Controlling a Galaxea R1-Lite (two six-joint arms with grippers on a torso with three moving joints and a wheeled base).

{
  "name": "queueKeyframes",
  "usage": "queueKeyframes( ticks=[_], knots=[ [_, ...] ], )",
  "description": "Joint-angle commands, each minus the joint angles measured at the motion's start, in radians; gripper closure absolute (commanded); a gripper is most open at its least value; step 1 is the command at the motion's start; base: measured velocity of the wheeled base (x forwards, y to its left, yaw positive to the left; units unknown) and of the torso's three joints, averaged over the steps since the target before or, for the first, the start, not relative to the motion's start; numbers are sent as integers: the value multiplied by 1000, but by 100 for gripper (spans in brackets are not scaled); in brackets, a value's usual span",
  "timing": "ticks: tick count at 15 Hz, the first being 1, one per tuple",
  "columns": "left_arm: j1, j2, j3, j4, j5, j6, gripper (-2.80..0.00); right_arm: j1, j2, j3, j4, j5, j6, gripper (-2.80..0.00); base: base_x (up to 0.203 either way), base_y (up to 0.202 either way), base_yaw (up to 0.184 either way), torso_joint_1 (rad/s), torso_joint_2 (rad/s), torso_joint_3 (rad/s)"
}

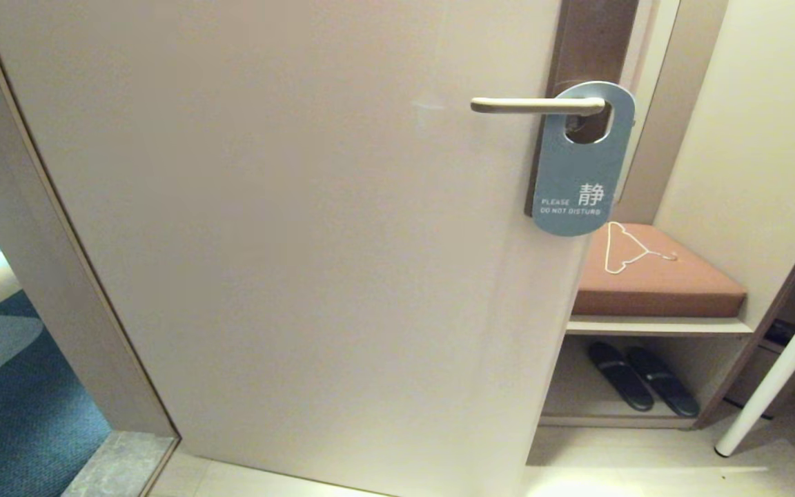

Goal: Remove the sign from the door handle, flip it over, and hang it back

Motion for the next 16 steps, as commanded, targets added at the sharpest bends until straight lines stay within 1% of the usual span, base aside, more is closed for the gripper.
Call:
queueKeyframes(
  ticks=[1, 16],
  knots=[
    [0, 1, 0, -1, 0, 0, 0, 0, -14, 0, -1, 1, -1, 0, 0, 0, 0, 0, 0, 0],
    [0, 1, 0, -1, 0, 0, 0, 0, -14, 0, -1, 1, -1, 0, 0, 0, 0, 0, 0, 0]
  ],
)
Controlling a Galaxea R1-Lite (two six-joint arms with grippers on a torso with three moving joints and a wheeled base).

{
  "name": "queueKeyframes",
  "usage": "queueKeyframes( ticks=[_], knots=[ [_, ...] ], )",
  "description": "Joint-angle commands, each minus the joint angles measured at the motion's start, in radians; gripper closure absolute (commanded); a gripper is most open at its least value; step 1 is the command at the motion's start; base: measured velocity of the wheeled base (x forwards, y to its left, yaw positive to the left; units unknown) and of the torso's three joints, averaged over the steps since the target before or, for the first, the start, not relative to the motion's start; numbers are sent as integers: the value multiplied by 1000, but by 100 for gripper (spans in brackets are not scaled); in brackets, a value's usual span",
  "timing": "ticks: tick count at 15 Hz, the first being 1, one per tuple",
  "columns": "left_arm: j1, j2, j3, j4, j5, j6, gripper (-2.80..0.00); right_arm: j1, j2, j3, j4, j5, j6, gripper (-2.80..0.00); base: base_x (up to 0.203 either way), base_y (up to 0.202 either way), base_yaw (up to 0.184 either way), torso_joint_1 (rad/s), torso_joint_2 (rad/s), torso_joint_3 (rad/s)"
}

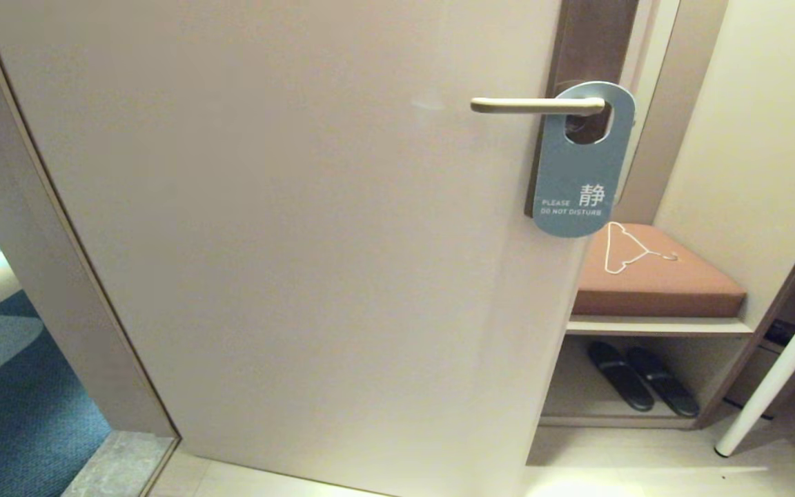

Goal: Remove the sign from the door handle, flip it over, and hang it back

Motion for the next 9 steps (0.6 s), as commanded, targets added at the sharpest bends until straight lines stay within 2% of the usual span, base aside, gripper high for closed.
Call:
queueKeyframes(
  ticks=[1, 9],
  knots=[
    [0, 1, 0, 0, 0, 0, 0, 0, 0, 0, 0, 1, -1, 0, 0, 0, 0, 0, 0, 0],
    [0, 1, 0, 0, 0, 0, 0, 0, 0, 0, 0, 1, -1, 0, 0, 0, 0, 0, 0, 0]
  ],
)
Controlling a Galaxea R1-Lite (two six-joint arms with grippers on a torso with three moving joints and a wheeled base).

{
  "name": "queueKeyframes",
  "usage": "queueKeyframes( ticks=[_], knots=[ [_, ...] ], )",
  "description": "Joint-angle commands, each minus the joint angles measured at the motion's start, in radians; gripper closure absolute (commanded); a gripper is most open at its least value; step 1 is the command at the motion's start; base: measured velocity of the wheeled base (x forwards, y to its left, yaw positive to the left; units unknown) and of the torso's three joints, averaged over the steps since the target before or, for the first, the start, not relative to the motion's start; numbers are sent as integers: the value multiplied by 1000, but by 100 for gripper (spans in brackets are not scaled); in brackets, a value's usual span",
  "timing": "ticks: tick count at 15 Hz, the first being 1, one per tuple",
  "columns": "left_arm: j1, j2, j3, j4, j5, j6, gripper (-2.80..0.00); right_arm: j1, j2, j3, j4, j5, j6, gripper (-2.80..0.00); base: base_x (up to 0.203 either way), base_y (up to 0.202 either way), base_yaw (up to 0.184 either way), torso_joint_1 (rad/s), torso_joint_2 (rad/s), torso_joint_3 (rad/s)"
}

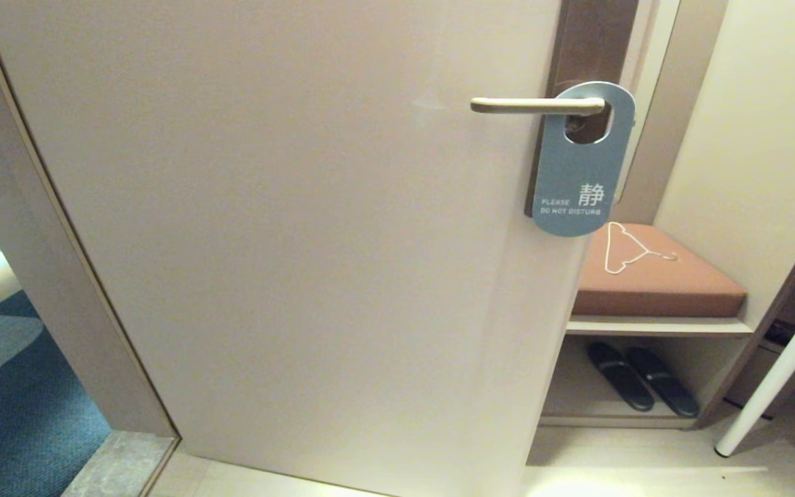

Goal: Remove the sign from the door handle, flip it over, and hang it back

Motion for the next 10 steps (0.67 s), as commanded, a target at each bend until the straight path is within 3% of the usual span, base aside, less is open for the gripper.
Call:
queueKeyframes(
  ticks=[1, 10],
  knots=[
    [0, 1, 0, 0, 1, 0, 0, 0, 0, 0, 0, 0, 0, 0, 0, 0, 0, 0, 0, 0],
    [2, 1, 0, 0, 1, 0, 0, 0, 0, 0, 0, 0, -1, 0, 0, 0, 0, 0, 0, 0]
  ],
)
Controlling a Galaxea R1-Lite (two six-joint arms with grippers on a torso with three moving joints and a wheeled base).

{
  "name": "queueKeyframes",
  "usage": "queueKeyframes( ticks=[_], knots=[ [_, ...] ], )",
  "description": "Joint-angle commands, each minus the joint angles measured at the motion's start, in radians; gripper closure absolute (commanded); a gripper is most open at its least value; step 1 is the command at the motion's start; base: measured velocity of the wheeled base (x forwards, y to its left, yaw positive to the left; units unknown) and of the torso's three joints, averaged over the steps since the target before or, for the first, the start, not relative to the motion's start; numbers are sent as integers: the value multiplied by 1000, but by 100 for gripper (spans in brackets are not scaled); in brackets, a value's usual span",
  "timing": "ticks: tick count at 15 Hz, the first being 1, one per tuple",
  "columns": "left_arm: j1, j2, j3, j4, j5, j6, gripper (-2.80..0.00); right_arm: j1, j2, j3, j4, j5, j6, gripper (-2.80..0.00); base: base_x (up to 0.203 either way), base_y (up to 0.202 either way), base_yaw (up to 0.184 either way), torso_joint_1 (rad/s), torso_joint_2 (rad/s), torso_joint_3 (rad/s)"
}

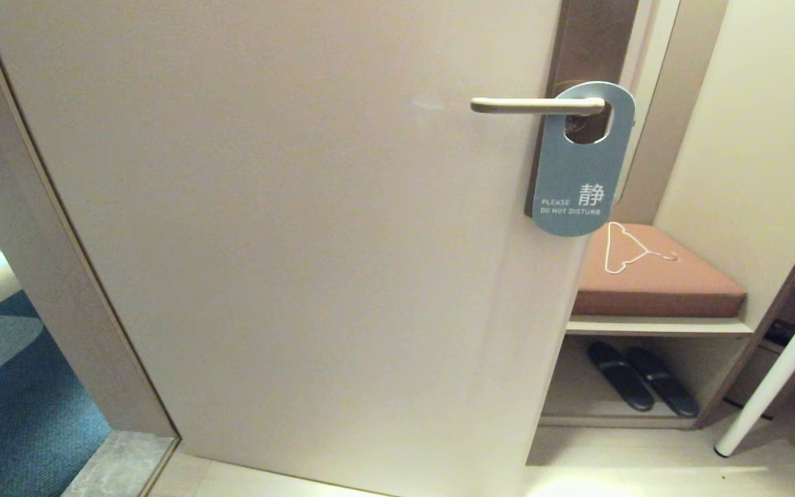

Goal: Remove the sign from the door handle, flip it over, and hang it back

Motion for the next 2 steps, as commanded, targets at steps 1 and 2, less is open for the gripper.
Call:
queueKeyframes(
  ticks=[1, 2],
  knots=[
    [0, 1, 0, 0, 0, 0, 0, 0, 1, 0, -1, 0, 3, 0, 0, 0, 0, 0, 0, 0],
    [0, 1, 0, 0, 0, 0, 0, 0, 1, 0, -1, 0, 3, 0, 0, 0, 0, 0, 0, 0]
  ],
)
